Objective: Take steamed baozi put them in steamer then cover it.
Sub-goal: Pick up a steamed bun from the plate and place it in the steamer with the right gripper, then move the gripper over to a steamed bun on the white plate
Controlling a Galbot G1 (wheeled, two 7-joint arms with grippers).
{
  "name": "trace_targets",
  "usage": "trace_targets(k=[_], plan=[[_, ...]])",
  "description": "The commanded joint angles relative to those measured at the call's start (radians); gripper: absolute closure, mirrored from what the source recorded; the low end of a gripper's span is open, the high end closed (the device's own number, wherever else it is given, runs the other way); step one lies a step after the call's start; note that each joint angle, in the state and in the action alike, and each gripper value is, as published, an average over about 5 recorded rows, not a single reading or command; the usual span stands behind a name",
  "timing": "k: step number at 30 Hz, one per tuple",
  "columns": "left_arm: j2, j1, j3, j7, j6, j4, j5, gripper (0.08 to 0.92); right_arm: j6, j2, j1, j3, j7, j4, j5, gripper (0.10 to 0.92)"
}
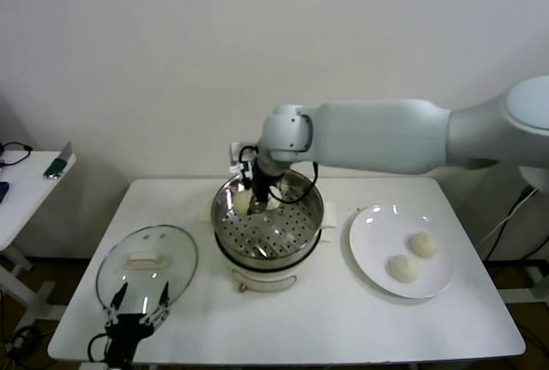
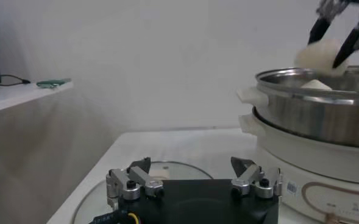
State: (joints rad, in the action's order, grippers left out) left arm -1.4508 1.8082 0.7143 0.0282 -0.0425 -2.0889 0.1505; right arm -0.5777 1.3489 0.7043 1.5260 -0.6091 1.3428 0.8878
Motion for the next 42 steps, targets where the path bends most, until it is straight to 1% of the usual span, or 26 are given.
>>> trace_targets(k=[1,7,12,15,18,21,24,27,32,34,37,42], plan=[[0.003,-0.002,0.000,0.000,0.001,0.003,0.000,0.177,-0.020,0.080,-0.126,-0.011,0.034,-0.126,-0.070,0.397],[0.002,-0.007,-0.001,0.000,-0.001,0.002,0.001,0.177,-0.012,0.090,-0.136,-0.016,0.023,-0.152,-0.075,0.394],[0.000,-0.009,-0.001,0.000,-0.004,-0.001,0.001,0.177,-0.004,0.090,-0.140,-0.015,0.018,-0.150,-0.077,0.375],[0.000,-0.010,0.000,0.001,-0.005,-0.002,0.000,0.177,0.004,0.082,-0.136,-0.018,0.016,-0.145,-0.083,0.323],[-0.002,-0.010,-0.001,0.001,-0.005,-0.005,-0.001,0.177,0.017,0.056,-0.121,-0.024,0.007,-0.124,-0.104,0.247],[-0.005,-0.012,-0.005,0.002,-0.006,-0.011,-0.001,0.177,0.052,0.000,-0.077,-0.030,-0.026,-0.082,-0.124,0.209],[-0.007,-0.014,-0.008,0.002,-0.010,-0.017,-0.006,0.177,0.126,-0.102,0.018,-0.011,-0.097,-0.024,-0.111,0.204],[-0.008,-0.014,-0.009,0.003,-0.014,-0.020,-0.009,0.177,0.206,-0.246,0.133,0.046,-0.191,0.040,-0.082,0.203],[-0.007,-0.022,-0.011,0.004,-0.016,-0.011,-0.009,0.177,0.308,-0.491,0.319,0.234,-0.356,0.166,-0.092,0.202],[-0.007,-0.028,-0.014,0.004,-0.016,-0.005,-0.009,0.177,0.336,-0.578,0.374,0.313,-0.387,0.210,-0.140,0.203],[-0.007,-0.036,-0.018,0.004,-0.017,-0.001,-0.009,0.177,0.360,-0.689,0.397,0.394,-0.397,0.244,-0.234,0.203],[-0.011,-0.044,-0.019,0.005,-0.019,0.001,-0.010,0.177,0.369,-0.813,0.282,0.413,-0.379,0.235,-0.372,0.203]])
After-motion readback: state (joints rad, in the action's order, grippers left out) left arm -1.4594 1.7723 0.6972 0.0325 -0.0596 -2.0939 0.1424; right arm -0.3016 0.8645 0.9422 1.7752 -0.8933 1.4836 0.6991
